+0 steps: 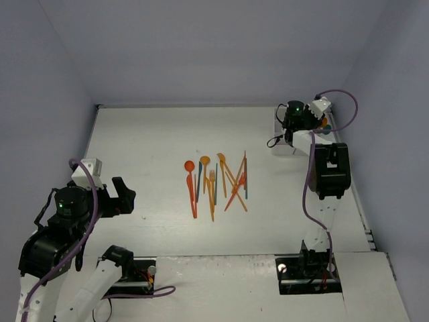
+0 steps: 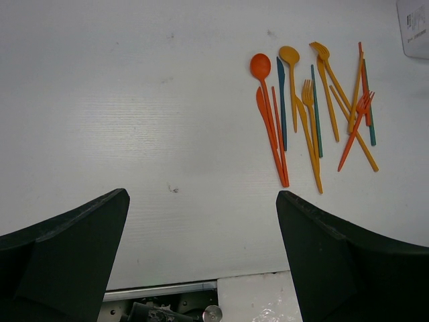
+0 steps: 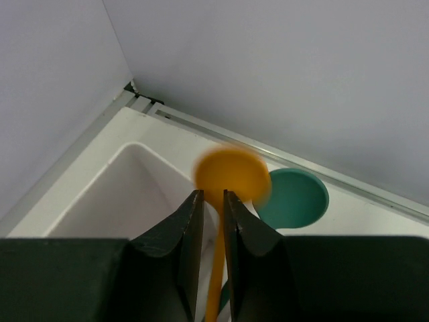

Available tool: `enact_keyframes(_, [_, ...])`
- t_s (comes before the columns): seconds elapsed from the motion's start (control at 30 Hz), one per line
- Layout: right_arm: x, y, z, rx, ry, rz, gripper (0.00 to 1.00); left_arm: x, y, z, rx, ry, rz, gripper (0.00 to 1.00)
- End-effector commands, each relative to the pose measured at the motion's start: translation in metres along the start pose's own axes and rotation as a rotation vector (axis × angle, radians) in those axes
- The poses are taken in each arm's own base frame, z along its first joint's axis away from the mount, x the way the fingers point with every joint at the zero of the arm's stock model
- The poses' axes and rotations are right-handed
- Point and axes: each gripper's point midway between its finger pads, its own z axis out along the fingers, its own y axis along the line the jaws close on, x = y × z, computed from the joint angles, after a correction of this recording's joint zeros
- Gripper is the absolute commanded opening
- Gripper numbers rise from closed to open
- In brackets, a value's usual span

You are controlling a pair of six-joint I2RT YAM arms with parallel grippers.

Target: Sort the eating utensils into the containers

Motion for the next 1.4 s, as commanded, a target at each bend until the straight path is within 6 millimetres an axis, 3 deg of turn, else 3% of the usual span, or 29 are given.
enact_keyframes(0.0, [-0.046, 0.003, -0.014, 0.009, -0.074, 0.16, 0.23, -0.014, -0.009, -0.005, 0.044, -0.062, -0.027, 0.9])
enact_keyframes(0.13, [-0.051, 0.002, -0.018, -0.001, -0.07, 0.163, 0.26, -0.015, -0.009, -0.009, 0.052, -0.078, -0.029, 0.9])
enact_keyframes(0.23, [-0.067, 0.001, -0.028, -0.023, -0.071, 0.171, 0.28, -0.017, -0.009, -0.012, 0.056, -0.09, -0.028, 0.9])
enact_keyframes(0.37, [-0.085, 0.01, -0.047, -0.126, -0.031, 0.132, 0.38, -0.019, -0.01, -0.011, 0.056, -0.085, -0.031, 0.9])
enact_keyframes(0.43, [-0.102, 0.017, -0.064, -0.218, -0.002, 0.124, 0.43, -0.02, -0.01, -0.009, 0.048, -0.082, -0.035, 0.9])
enact_keyframes(0.5, [-0.101, 0.023, -0.083, -0.321, 0.064, 0.068, 0.44, -0.021, -0.009, -0.007, 0.039, -0.076, -0.038, 0.9])
enact_keyframes(0.63, [-0.095, 0.048, -0.151, -0.602, 0.191, -0.035, 0.43, -0.023, -0.009, 0.001, 0.021, -0.046, -0.015, 0.9])
enact_keyframes(0.87, [-0.027, 0.048, -0.286, -0.976, 0.48, -0.228, 0.4, -0.019, -0.013, 0.019, 0.004, 0.027, -0.015, 0.9])
enact_keyframes(0.93, [-0.015, 0.043, -0.308, -1.023, 0.531, -0.26, 0.39, -0.015, -0.014, 0.024, 0.004, 0.052, -0.024, 0.9])
enact_keyframes(1.0, [0.007, 0.038, -0.349, -1.09, 0.596, -0.317, 0.38, -0.011, -0.017, 0.03, 0.009, 0.08, -0.035, 0.9])
enact_keyframes(1.2, [0.051, 0.04, -0.415, -1.174, 0.703, -0.391, 0.33, 0.0, -0.019, 0.04, 0.007, 0.138, -0.051, 0.9])
enact_keyframes(1.37, [0.089, 0.058, -0.444, -1.193, 0.749, -0.459, 0.32, 0.003, -0.019, 0.04, 0.005, 0.143, -0.066, 0.9])
